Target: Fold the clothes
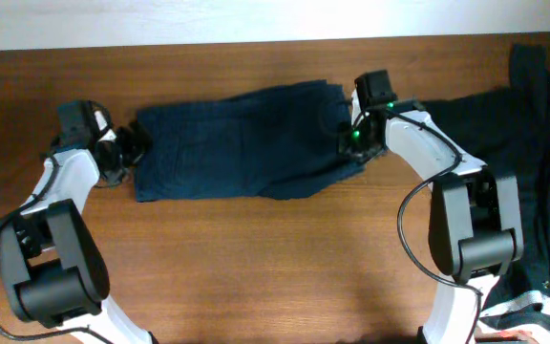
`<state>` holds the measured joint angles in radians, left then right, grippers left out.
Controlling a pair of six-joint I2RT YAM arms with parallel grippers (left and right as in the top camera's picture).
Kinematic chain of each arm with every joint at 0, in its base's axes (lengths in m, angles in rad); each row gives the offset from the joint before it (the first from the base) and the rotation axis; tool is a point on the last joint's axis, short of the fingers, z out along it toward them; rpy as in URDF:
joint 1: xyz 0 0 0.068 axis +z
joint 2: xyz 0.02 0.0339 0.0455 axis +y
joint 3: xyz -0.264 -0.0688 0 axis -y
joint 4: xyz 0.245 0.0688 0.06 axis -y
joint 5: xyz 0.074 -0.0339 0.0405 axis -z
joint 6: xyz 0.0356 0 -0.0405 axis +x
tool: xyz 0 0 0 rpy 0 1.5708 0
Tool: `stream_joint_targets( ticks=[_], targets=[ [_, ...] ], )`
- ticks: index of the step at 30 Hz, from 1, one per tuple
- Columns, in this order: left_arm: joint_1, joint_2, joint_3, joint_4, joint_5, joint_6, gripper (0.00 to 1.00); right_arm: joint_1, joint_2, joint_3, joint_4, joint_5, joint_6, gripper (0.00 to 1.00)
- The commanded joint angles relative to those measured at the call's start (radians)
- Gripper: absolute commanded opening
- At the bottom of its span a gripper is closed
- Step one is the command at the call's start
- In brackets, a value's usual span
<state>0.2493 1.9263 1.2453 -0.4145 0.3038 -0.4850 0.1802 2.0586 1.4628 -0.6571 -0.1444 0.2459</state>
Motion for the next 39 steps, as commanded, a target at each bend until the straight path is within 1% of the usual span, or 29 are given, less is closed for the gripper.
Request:
stream_joint_targets(
  ticks=[1, 3, 5, 7, 9, 11, 12, 13, 14, 15, 16, 19, 20, 21, 22, 23, 24, 25, 26, 27, 28, 29, 31, 33, 35, 36, 38, 39],
  targets=[
    [-0.048, -0.008, -0.005, -0.010, -0.089, 0.124, 0.99, 0.009, 0.026, -0.094, -0.014, -0.009, -0.010, 0.50],
    [-0.052, -0.002, -0.005, -0.011, -0.122, 0.124, 0.99, 0.010, 0.026, -0.143, -0.034, 0.007, -0.010, 0.50],
    [-0.052, 0.000, -0.005, -0.029, -0.158, 0.124, 0.99, 0.009, 0.026, -0.167, -0.079, 0.068, -0.009, 0.51],
    [-0.052, 0.000, -0.005, -0.059, -0.238, 0.124, 0.99, 0.008, 0.026, -0.167, -0.115, 0.122, -0.002, 0.50],
    [-0.055, 0.013, -0.005, -0.066, -0.237, 0.125, 0.99, 0.008, 0.025, -0.167, -0.136, 0.130, -0.002, 0.51],
    [-0.056, 0.063, -0.005, -0.053, -0.172, 0.184, 0.99, 0.008, 0.021, -0.154, -0.175, 0.131, -0.002, 0.59],
    [-0.056, 0.087, -0.005, -0.044, -0.130, 0.217, 0.98, 0.008, 0.018, -0.142, -0.197, 0.131, -0.002, 0.60],
    [-0.056, 0.109, -0.005, -0.035, -0.077, 0.259, 0.91, 0.008, 0.013, -0.120, -0.230, 0.134, -0.002, 0.59],
    [-0.056, 0.130, -0.005, -0.032, -0.012, 0.306, 0.79, 0.007, 0.005, -0.079, -0.277, 0.144, -0.002, 0.60],
    [-0.057, 0.137, -0.005, -0.024, 0.060, 0.375, 0.63, 0.002, -0.009, 0.000, -0.349, 0.158, -0.002, 0.61],
    [-0.057, 0.136, -0.005, -0.015, 0.103, 0.409, 0.58, -0.003, -0.014, 0.040, -0.381, 0.157, -0.002, 0.62],
    [-0.057, 0.136, -0.005, -0.004, 0.196, 0.434, 0.57, -0.004, -0.020, 0.213, -0.505, 0.156, -0.002, 0.62],
    [-0.058, 0.136, -0.005, -0.001, 0.221, 0.434, 0.54, -0.004, -0.020, 0.266, -0.539, 0.153, -0.002, 0.62],
    [-0.060, 0.136, -0.005, -0.003, 0.221, 0.434, 0.39, -0.004, -0.020, 0.287, -0.557, 0.146, -0.002, 0.62],
    [-0.060, 0.136, -0.005, -0.010, 0.221, 0.434, 0.13, -0.004, -0.020, 0.294, -0.566, 0.118, -0.002, 0.62],
    [-0.058, 0.134, -0.005, -0.013, 0.224, 0.434, 0.01, -0.004, -0.019, 0.293, -0.578, 0.042, -0.003, 0.62],
    [-0.057, 0.129, -0.001, -0.014, 0.224, 0.434, 0.00, -0.003, -0.019, 0.293, -0.586, -0.013, -0.003, 0.66],
    [-0.057, 0.113, 0.017, -0.027, 0.224, 0.435, 0.01, -0.003, -0.019, 0.293, -0.588, -0.097, -0.007, 0.66],
    [-0.057, 0.086, 0.046, -0.058, 0.223, 0.456, 0.01, -0.002, -0.019, 0.291, -0.586, -0.154, -0.007, 0.61],
    [-0.057, 0.049, 0.089, -0.119, 0.183, 0.457, 0.01, 0.003, -0.018, 0.291, -0.585, -0.179, -0.007, 0.47],
    [-0.057, 0.008, 0.147, -0.213, 0.121, 0.457, 0.01, 0.015, -0.015, 0.291, -0.585, -0.195, -0.006, 0.32],
    [-0.057, -0.018, 0.187, -0.278, 0.090, 0.457, 0.01, 0.029, -0.009, 0.291, -0.585, -0.200, -0.007, 0.27],
    [-0.057, -0.078, 0.262, -0.406, 0.073, 0.457, 0.00, 0.083, 0.007, 0.291, -0.572, -0.200, -0.006, 0.26],
    [-0.057, -0.117, 0.281, -0.463, 0.073, 0.457, 0.00, 0.146, 0.016, 0.281, -0.532, -0.205, -0.005, 0.25],
    [-0.057, -0.166, 0.282, -0.512, 0.066, 0.457, 0.00, 0.243, 0.029, 0.232, -0.442, -0.237, -0.002, 0.23],
    [-0.057, -0.196, 0.286, -0.538, 0.065, 0.457, 0.00, 0.285, 0.031, 0.198, -0.382, -0.256, -0.001, 0.22],
    [-0.057, -0.248, 0.323, -0.591, 0.066, 0.456, 0.01, 0.362, 0.032, 0.103, -0.225, -0.277, 0.033, 0.17],
    [-0.058, -0.275, 0.364, -0.623, 0.066, 0.456, 0.00, 0.403, 0.032, 0.048, -0.130, -0.294, 0.042, 0.17]
  ],
)
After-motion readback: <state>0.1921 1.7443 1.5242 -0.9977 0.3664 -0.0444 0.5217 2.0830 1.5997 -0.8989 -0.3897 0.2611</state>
